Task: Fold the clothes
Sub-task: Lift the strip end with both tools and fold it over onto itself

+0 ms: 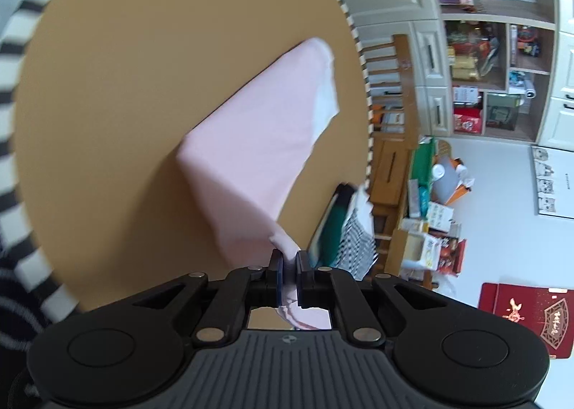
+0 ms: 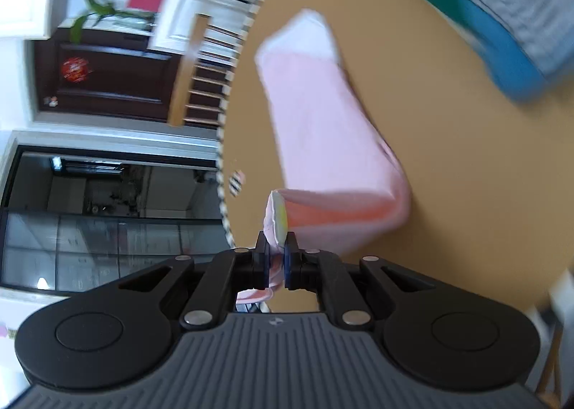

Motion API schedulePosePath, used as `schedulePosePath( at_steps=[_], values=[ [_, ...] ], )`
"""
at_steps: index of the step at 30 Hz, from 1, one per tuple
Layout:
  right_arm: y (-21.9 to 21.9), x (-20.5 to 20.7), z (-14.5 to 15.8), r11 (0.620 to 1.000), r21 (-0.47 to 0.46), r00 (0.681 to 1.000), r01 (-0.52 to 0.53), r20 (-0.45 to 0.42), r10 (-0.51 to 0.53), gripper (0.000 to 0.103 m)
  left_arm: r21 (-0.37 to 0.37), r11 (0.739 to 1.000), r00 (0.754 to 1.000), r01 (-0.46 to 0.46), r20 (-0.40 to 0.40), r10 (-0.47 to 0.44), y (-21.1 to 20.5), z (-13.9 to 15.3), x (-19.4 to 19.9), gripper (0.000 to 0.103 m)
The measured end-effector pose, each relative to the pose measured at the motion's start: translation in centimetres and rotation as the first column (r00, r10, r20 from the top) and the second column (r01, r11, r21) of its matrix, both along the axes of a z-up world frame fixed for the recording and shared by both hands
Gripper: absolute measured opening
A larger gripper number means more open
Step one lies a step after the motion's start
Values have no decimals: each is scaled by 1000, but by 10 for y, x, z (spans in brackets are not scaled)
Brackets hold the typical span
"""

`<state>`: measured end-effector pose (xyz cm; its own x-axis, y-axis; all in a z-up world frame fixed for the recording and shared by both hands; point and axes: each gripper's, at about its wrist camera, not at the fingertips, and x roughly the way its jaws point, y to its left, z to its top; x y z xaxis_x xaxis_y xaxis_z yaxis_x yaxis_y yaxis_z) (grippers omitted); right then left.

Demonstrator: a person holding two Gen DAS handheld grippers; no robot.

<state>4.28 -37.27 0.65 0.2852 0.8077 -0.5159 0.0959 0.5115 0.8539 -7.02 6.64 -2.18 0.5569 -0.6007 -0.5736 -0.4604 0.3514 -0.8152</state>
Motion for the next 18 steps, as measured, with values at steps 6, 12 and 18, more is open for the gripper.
schedulePosePath(
  at_steps=[6,12,18],
  values=[
    [15,121,18,993,-56,994,107,18,-106,7,-6,999,999,-49,0,49,18,5,126,7],
    [49,232,-6,978,-129,986,166,-12,-169,7,15,997,996,-73,-59,73,36,-22,251,7],
    [72,305,-69,953,-208,960,220,-126,-249,8,3,996,982,-88,-170,87,41,-84,346,8]
  ],
)
